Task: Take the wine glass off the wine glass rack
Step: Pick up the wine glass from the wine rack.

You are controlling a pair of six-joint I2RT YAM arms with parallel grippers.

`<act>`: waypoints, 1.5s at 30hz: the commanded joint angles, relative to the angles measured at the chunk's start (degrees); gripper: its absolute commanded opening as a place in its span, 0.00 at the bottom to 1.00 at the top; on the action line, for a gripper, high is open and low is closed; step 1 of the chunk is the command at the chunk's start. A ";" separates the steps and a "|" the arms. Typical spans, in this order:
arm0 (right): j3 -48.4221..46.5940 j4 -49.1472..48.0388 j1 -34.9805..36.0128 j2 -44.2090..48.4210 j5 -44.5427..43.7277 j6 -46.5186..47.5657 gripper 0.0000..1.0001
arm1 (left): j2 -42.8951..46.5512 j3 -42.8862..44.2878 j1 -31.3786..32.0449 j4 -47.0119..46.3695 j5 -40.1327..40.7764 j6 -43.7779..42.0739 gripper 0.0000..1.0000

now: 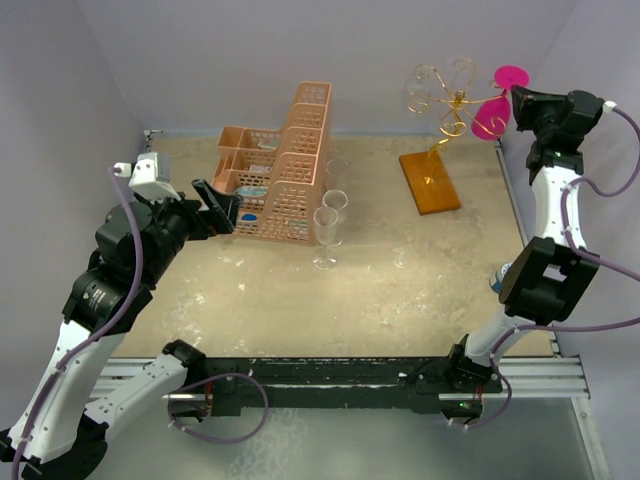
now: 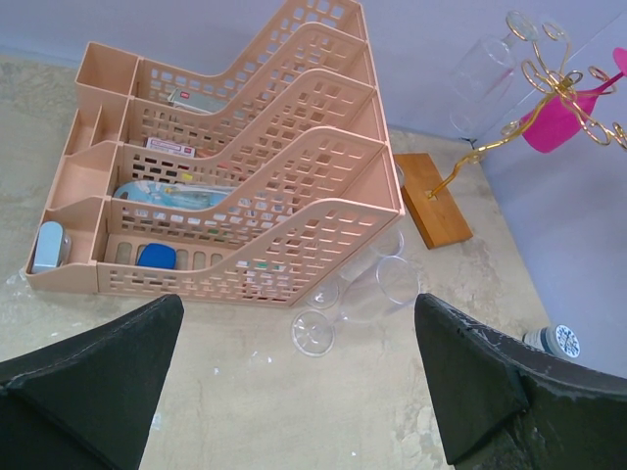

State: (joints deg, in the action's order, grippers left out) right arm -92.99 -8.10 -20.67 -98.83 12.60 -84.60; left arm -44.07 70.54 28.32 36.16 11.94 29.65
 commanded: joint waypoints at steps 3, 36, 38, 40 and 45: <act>0.34 -1.36 -0.24 3.40 1.77 3.35 0.00 | 0.39 0.09 0.34 -3.13 -1.20 1.11 0.99; -16.51 1.59 4.77 -7.99 1.09 2.51 0.00 | -0.05 -0.72 0.34 -3.80 -0.88 1.98 0.99; -16.98 0.79 4.79 -8.53 1.59 2.08 0.00 | 0.02 -0.67 0.34 -3.68 -0.72 2.01 0.99; -18.78 1.85 4.62 -9.34 1.09 2.43 0.00 | -0.09 -0.22 0.34 -3.46 -0.70 1.83 0.99; -20.13 3.11 4.05 -8.48 -1.70 2.25 0.00 | -0.04 0.13 0.34 -3.20 -0.52 1.80 0.99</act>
State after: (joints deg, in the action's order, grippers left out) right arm -109.73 -2.90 -15.97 -110.10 13.74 -81.49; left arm -44.25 69.47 28.32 34.06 10.76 30.94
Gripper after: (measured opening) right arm 0.008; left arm 0.992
